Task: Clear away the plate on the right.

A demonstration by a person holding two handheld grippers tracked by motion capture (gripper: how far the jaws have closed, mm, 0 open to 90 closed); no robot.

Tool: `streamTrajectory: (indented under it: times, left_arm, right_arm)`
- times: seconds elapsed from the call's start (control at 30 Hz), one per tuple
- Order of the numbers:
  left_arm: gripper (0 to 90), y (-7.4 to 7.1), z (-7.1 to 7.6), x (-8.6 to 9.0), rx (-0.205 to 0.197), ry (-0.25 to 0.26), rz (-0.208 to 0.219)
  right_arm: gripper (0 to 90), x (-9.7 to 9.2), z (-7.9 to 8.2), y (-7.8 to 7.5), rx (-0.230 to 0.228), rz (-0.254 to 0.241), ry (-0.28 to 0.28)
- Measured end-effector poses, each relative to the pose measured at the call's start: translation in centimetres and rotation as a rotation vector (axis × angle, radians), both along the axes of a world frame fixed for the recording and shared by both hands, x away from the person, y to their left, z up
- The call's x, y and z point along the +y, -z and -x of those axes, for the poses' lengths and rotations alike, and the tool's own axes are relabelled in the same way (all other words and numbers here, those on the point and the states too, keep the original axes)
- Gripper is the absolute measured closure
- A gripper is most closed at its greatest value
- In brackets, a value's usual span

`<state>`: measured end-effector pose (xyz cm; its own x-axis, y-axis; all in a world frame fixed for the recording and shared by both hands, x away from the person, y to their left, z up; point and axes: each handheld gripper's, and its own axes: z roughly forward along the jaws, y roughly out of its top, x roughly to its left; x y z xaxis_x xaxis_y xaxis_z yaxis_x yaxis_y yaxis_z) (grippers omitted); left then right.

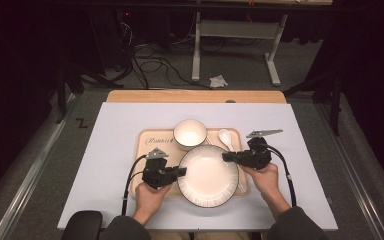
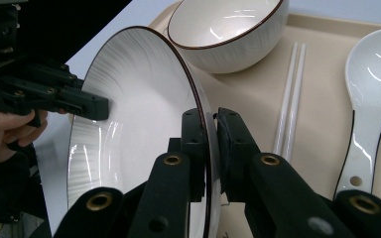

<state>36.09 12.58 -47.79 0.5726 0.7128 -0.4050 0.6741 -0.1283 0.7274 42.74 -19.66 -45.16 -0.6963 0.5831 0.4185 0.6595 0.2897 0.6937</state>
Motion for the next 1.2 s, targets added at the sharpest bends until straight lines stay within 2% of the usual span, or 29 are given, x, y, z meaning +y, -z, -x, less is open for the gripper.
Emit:
streamTrajectory:
  times: [0.27, 0.37, 0.5, 0.63, 0.73, 0.83, 0.93, 1.03, 1.2]
  left_arm:
    - [85.0, -0.7, -0.8, 0.3, -0.011, 0.004, 0.029]
    - [85.3, -1.3, -1.0, 0.2, -0.029, 0.023, 0.021]
    - [85.4, -1.8, -1.3, -0.4, -0.05, 0.048, 0.002]
    - [85.4, -1.9, -1.7, -0.8, -0.055, 0.071, 0.004]
    - [85.3, -2.0, -2.1, -0.8, -0.056, 0.068, -0.005]
    - [85.4, -1.9, -2.5, -0.7, -0.047, 0.067, 0.002]
    - [85.4, -2.0, -2.7, -0.7, -0.05, 0.073, 0.002]
    - [85.4, -2.1, -2.7, -0.6, -0.057, 0.073, -0.002]
    - [85.3, -2.3, -2.9, 0.0, -0.058, 0.062, 0.006]
  right_arm:
    - [83.8, -0.3, 1.2, -0.4, -0.037, 0.008, 0.013]
    - [84.4, -0.3, 2.0, -0.6, -0.058, 0.036, 0.023]
    - [84.3, -0.8, 2.6, -0.6, -0.054, 0.034, 0.041]
    - [83.6, -1.4, 3.1, -0.4, -0.05, 0.034, 0.061]
    - [75.2, -1.9, 3.5, -0.6, -0.058, 0.032, 0.08]
    - [72.6, -2.9, 3.9, -0.8, -0.07, 0.019, 0.104]
    - [65.9, -4.1, 4.4, -1.2, -0.082, 0.006, 0.14]
    - [64.0, -5.0, 4.8, -1.7, -0.116, 0.007, 0.167]
    - [60.7, -6.5, 5.0, -1.8, -0.144, 0.026, 0.224]
